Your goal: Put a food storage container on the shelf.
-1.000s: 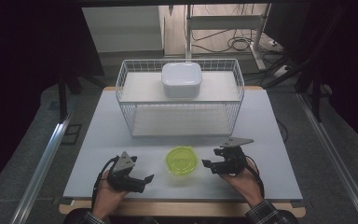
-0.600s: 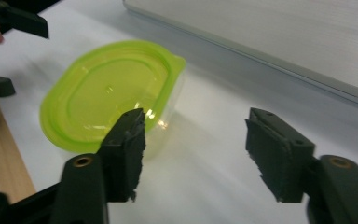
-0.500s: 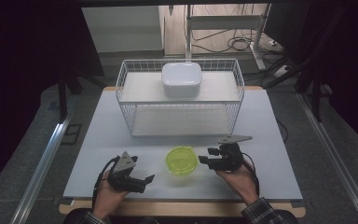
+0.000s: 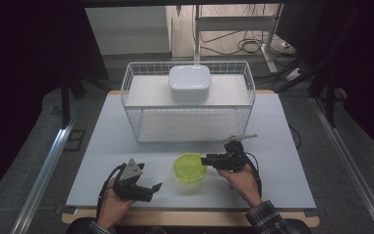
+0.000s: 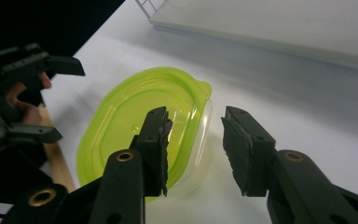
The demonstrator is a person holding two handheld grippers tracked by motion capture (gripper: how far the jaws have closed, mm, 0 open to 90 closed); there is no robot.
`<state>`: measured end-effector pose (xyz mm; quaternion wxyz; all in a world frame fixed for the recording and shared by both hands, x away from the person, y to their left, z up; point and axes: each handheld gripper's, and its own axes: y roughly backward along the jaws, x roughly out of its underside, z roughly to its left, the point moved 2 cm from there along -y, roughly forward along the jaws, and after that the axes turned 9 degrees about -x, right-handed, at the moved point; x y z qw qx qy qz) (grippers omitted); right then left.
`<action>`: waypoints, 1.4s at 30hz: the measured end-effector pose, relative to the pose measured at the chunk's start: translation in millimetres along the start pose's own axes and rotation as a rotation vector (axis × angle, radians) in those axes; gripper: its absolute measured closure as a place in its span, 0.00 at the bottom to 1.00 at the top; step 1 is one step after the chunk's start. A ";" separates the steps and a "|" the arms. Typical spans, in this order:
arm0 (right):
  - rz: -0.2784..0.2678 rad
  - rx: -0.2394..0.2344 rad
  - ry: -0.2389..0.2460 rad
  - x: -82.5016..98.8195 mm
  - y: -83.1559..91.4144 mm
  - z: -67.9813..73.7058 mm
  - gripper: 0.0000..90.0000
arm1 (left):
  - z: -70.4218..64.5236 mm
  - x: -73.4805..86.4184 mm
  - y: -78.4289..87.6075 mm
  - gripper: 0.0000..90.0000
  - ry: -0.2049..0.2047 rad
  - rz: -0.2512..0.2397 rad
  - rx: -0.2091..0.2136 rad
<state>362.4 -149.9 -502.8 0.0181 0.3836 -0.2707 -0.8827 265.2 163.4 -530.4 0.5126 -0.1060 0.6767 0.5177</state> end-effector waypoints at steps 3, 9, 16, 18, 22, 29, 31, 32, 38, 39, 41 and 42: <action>0.006 -0.017 -0.034 -1.7 -5.0 -3.5 0.70 | 0.0 -0.1 0.1 0.06 -0.001 -0.001 0.000; 0.020 -0.031 -0.076 -3.6 -11.4 -7.0 0.76 | 0.1 0.0 0.2 0.06 -0.002 0.000 -0.001; 0.028 -0.067 -0.139 -2.9 -13.9 -12.0 0.86 | 1.2 0.0 0.9 0.06 0.000 -0.003 -0.003; 0.030 -0.080 -0.148 -3.1 -14.0 -12.1 0.89 | 1.2 0.0 1.0 0.06 0.000 -0.004 -0.003; 0.036 -0.085 -0.158 -3.7 -13.7 -10.3 0.90 | 1.4 -0.1 1.1 0.06 0.000 -0.005 -0.004; 0.002 -0.102 -0.171 -6.9 -8.7 -8.5 0.91 | 1.4 -0.1 1.0 0.06 -0.001 -0.005 -0.005; -0.010 -0.108 -0.187 -5.9 -8.2 -10.8 0.91 | 1.3 -0.1 1.0 0.06 -0.001 -0.004 -0.003; -0.010 -0.108 -0.187 -5.9 -8.2 -10.8 0.91 | 1.3 -0.2 1.0 0.06 -0.001 -0.005 -0.003; -0.031 -0.139 -0.217 -6.5 -5.6 -12.3 0.91 | 1.1 -0.1 0.6 0.06 -0.003 -0.003 -0.003; -0.035 -0.141 -0.219 -6.9 -5.1 -12.2 0.91 | 1.1 0.0 0.6 0.06 -0.003 -0.003 -0.003; -0.048 -0.157 -0.226 -8.2 -3.5 -12.0 0.91 | 1.0 -0.1 0.6 0.06 -0.002 -0.003 -0.002; -0.048 -0.157 -0.226 -8.2 -3.5 -12.0 0.91 | 1.1 -0.1 0.6 0.06 -0.004 -0.003 -0.003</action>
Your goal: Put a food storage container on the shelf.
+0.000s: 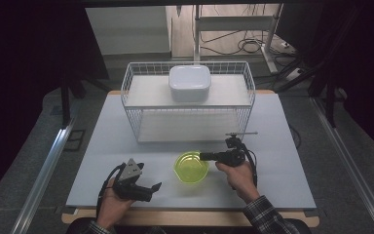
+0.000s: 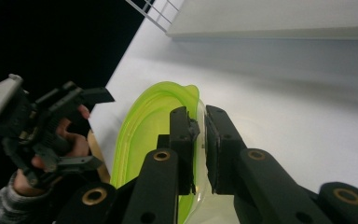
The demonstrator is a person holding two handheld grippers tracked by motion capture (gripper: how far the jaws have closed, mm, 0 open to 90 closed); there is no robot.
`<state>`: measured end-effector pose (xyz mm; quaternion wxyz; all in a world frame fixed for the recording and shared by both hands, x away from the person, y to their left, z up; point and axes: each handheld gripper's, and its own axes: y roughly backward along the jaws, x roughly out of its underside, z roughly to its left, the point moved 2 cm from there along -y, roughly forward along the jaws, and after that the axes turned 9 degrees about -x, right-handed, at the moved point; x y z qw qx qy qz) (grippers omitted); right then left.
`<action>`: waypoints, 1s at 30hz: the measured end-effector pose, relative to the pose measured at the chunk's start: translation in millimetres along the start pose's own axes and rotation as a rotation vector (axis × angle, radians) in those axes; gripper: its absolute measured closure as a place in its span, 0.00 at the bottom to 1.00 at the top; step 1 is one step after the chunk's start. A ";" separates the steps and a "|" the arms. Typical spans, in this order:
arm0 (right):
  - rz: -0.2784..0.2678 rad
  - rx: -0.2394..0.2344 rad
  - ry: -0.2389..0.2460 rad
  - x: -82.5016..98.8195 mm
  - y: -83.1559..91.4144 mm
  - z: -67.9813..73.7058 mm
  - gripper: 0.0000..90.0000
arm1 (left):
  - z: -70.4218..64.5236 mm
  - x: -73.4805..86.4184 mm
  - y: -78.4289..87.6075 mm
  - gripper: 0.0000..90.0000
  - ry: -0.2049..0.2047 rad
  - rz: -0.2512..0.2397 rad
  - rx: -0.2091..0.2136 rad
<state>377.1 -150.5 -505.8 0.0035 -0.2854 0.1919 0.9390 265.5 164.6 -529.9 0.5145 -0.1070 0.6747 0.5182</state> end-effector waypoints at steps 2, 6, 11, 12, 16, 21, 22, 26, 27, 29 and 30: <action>-0.010 0.002 0.003 -1.4 1.9 1.1 0.91 | 0.1 0.0 0.1 0.06 0.001 0.000 0.001; -0.025 0.009 0.019 -5.0 6.1 6.1 0.91 | 0.4 0.0 0.3 0.06 0.006 -0.003 0.000; -0.065 -0.016 0.041 -12.6 16.1 19.2 0.91 | 2.4 -0.4 1.6 0.06 0.025 -0.019 0.006; -0.065 -0.016 0.041 -12.6 16.1 19.2 0.91 | 2.6 -0.4 1.7 0.06 0.027 -0.020 0.004; -0.102 -0.041 0.052 -21.9 24.4 31.2 0.91 | 2.3 -0.4 1.5 0.06 0.024 -0.018 0.005; -0.127 -0.058 0.073 -37.1 34.4 47.3 0.91 | 1.9 -0.4 1.1 0.06 0.018 -0.015 0.007; -0.132 -0.062 0.079 -40.4 36.2 50.7 0.91 | 2.1 -0.4 1.0 0.06 0.018 -0.016 0.007; -0.148 -0.068 0.105 -53.7 42.6 63.5 0.91 | 2.4 -0.4 1.1 0.06 0.019 -0.016 0.008; -0.150 -0.069 0.108 -56.9 44.2 66.7 0.91 | 2.6 -0.4 1.2 0.06 0.016 -0.014 0.007; -0.157 -0.068 0.118 -63.2 46.9 72.2 0.91 | 2.6 -0.3 1.0 0.06 0.015 -0.014 0.008; -0.161 -0.067 0.124 -66.4 48.1 74.6 0.91 | 2.5 -0.3 0.9 0.06 0.015 -0.013 0.007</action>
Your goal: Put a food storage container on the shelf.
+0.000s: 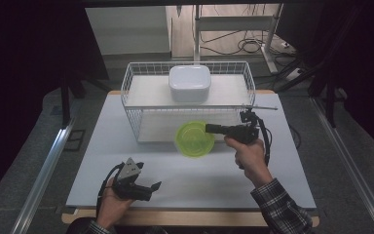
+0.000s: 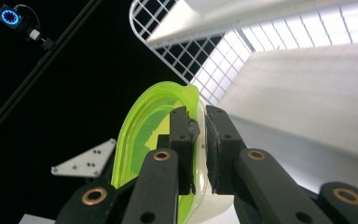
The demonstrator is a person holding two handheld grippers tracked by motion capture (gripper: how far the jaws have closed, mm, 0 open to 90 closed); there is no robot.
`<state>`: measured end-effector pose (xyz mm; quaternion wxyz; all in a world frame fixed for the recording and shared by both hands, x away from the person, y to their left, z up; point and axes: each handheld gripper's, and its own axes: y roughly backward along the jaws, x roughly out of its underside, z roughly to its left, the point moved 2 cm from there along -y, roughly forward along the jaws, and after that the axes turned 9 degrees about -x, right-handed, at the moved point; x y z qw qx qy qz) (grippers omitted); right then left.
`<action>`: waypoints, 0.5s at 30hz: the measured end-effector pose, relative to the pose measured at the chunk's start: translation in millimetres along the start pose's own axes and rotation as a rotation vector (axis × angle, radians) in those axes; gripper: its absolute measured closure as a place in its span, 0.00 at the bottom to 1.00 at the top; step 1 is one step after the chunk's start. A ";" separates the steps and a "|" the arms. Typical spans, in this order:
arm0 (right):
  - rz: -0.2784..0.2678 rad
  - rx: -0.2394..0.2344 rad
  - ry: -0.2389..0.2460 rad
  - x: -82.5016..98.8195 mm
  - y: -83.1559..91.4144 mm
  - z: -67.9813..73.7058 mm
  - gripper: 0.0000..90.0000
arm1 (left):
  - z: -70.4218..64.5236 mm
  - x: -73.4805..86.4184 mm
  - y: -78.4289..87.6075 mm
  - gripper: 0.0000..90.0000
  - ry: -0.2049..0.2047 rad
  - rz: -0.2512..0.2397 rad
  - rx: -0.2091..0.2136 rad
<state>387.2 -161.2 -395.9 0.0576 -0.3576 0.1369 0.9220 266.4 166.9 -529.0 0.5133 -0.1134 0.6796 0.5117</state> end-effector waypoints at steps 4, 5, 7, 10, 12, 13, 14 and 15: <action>-0.012 -0.001 -0.001 -13.7 2.4 7.6 0.91 | 0.3 0.0 0.0 0.06 -0.002 -0.002 -0.001; -0.016 0.000 0.005 -17.0 2.8 9.3 0.91 | 0.1 0.0 -0.1 0.06 0.003 -0.005 0.001; -0.022 0.002 0.014 -23.8 4.5 13.4 0.91 | 0.5 0.1 0.0 0.06 0.000 -0.002 -0.002; -0.035 -0.002 0.026 -33.8 6.5 20.5 0.91 | 0.2 0.2 -0.2 0.06 0.003 -0.005 -0.001; -0.040 -0.003 0.040 -40.5 7.7 25.7 0.91 | 0.2 0.2 -0.3 0.06 0.001 -0.004 -0.001; -0.043 -0.002 0.045 -43.9 8.0 28.5 0.91 | 0.3 0.2 -0.3 0.06 0.001 -0.003 -0.001; -0.047 -0.002 0.052 -47.4 8.1 31.2 0.91 | 0.3 0.1 -0.3 0.06 0.001 -0.003 -0.001; -0.051 -0.001 0.056 -50.9 8.0 33.8 0.91 | 0.3 0.1 -0.4 0.06 0.002 -0.004 -0.001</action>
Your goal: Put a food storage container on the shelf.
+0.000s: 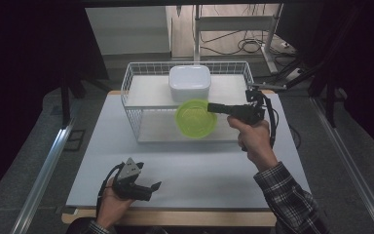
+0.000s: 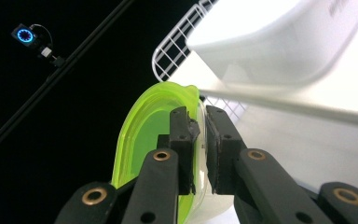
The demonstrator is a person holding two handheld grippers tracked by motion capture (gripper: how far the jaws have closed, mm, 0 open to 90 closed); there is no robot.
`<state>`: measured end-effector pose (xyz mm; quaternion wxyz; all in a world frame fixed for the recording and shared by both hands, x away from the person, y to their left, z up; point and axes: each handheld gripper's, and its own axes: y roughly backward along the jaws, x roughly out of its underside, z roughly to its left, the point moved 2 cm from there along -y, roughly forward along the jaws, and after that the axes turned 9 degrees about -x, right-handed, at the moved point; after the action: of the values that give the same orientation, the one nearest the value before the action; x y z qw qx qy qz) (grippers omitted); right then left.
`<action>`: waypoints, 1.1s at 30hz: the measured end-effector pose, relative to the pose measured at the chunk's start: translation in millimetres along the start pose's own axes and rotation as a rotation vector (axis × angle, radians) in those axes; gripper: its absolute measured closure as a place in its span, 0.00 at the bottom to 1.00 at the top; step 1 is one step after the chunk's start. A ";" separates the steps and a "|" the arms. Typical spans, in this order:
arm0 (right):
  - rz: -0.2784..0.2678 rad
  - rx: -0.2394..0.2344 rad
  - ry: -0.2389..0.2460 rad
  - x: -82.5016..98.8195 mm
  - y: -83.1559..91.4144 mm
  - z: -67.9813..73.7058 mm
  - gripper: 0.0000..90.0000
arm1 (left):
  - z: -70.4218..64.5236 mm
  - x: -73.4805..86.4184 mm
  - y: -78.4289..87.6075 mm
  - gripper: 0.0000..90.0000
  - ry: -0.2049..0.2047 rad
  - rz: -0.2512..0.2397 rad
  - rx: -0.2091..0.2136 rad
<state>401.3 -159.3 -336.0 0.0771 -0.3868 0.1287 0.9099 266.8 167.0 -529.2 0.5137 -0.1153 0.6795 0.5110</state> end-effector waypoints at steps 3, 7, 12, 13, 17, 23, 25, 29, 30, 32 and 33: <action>-0.007 0.002 0.010 -10.6 -1.0 5.3 0.91 | 0.2 0.0 0.1 0.06 0.001 -0.002 -0.001; -0.028 -0.008 0.004 -23.9 -3.6 9.0 0.91 | 0.1 0.3 -0.2 0.05 0.007 -0.007 0.007; -0.050 -0.008 0.005 -41.0 -9.1 14.3 0.91 | 0.5 0.3 -0.3 0.05 0.011 -0.008 0.015; -0.055 -0.006 0.009 -44.7 -10.3 15.7 0.91 | 0.5 0.4 -0.4 0.05 0.012 -0.008 0.017; -0.073 0.012 0.028 -59.8 -15.2 22.2 0.91 | -0.3 0.5 -0.6 0.05 0.011 -0.005 0.020; -0.115 0.036 0.028 -80.4 -22.8 26.0 0.91 | -1.0 0.6 -1.0 0.05 0.009 -0.004 0.024; -0.129 0.057 0.028 -86.7 -25.2 25.1 0.91 | -0.9 0.7 -0.9 0.05 0.010 -0.004 0.024; -0.163 0.090 0.020 -97.5 -29.3 22.0 0.91 | -0.7 0.8 -1.1 0.05 0.004 -0.001 0.026; -0.168 0.099 0.018 -99.6 -30.3 21.0 0.91 | -1.0 0.9 -1.3 0.05 0.006 -0.002 0.027; -0.177 0.115 0.011 -102.9 -32.6 18.4 0.91 | -1.2 1.0 -1.5 0.05 0.005 -0.001 0.029; -0.179 0.124 0.006 -104.1 -33.9 16.7 0.91 | -1.3 1.0 -1.6 0.05 0.005 0.000 0.030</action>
<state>469.8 -126.3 -255.4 0.1817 -0.3938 0.1500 0.8885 266.7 165.6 -531.0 0.5138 -0.1089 0.6882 0.5005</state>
